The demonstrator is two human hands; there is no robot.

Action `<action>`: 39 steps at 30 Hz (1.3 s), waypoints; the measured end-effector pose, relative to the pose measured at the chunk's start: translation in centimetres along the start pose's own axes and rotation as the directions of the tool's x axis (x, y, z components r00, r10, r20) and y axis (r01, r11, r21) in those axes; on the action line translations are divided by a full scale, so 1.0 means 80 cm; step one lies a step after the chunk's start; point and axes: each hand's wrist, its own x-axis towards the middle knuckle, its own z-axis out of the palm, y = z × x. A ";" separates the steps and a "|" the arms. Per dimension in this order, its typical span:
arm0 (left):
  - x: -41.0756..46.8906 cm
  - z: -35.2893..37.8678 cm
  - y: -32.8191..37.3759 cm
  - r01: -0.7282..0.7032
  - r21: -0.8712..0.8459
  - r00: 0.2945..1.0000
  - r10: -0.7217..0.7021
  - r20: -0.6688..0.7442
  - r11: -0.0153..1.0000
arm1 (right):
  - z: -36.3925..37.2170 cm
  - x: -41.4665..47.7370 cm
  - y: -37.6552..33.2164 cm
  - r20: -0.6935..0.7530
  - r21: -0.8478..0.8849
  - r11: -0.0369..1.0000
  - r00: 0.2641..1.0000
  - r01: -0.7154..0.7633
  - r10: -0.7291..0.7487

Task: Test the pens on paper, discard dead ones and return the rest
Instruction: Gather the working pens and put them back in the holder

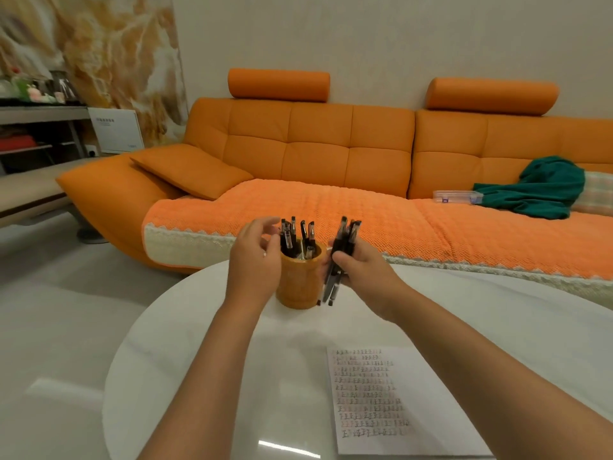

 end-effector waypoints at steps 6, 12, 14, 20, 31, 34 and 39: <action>0.024 0.008 -0.045 0.192 -0.007 0.959 -0.186 0.214 0.981 | 0.023 0.056 -0.055 -0.207 0.119 0.971 0.962 0.206 -0.178; 0.041 0.024 -0.060 0.335 -0.065 0.884 -0.289 0.369 0.940 | 0.052 0.102 -0.053 -0.314 0.018 0.979 0.931 0.201 -0.186; 0.047 0.024 -0.061 0.354 -0.076 0.866 -0.296 0.403 0.932 | 0.058 0.111 -0.043 -0.308 -0.021 0.987 0.938 0.162 -0.161; 0.054 0.027 -0.060 0.384 -0.086 0.813 -0.293 0.503 0.919 | 0.064 0.118 -0.025 -0.304 -0.101 0.992 0.947 0.074 -0.102; 0.052 0.026 -0.054 0.298 -0.118 0.852 -0.209 0.480 0.947 | 0.065 0.111 -0.014 -0.108 -0.587 0.809 0.986 0.037 -0.123; 0.050 0.025 -0.056 0.284 -0.115 0.866 -0.203 0.458 0.952 | 0.063 0.108 -0.011 -0.100 -0.629 0.777 0.988 0.030 -0.120; 0.047 0.025 -0.059 0.273 -0.125 0.881 -0.196 0.430 0.954 | 0.055 0.109 -0.014 -0.062 -0.680 0.733 0.996 0.010 -0.071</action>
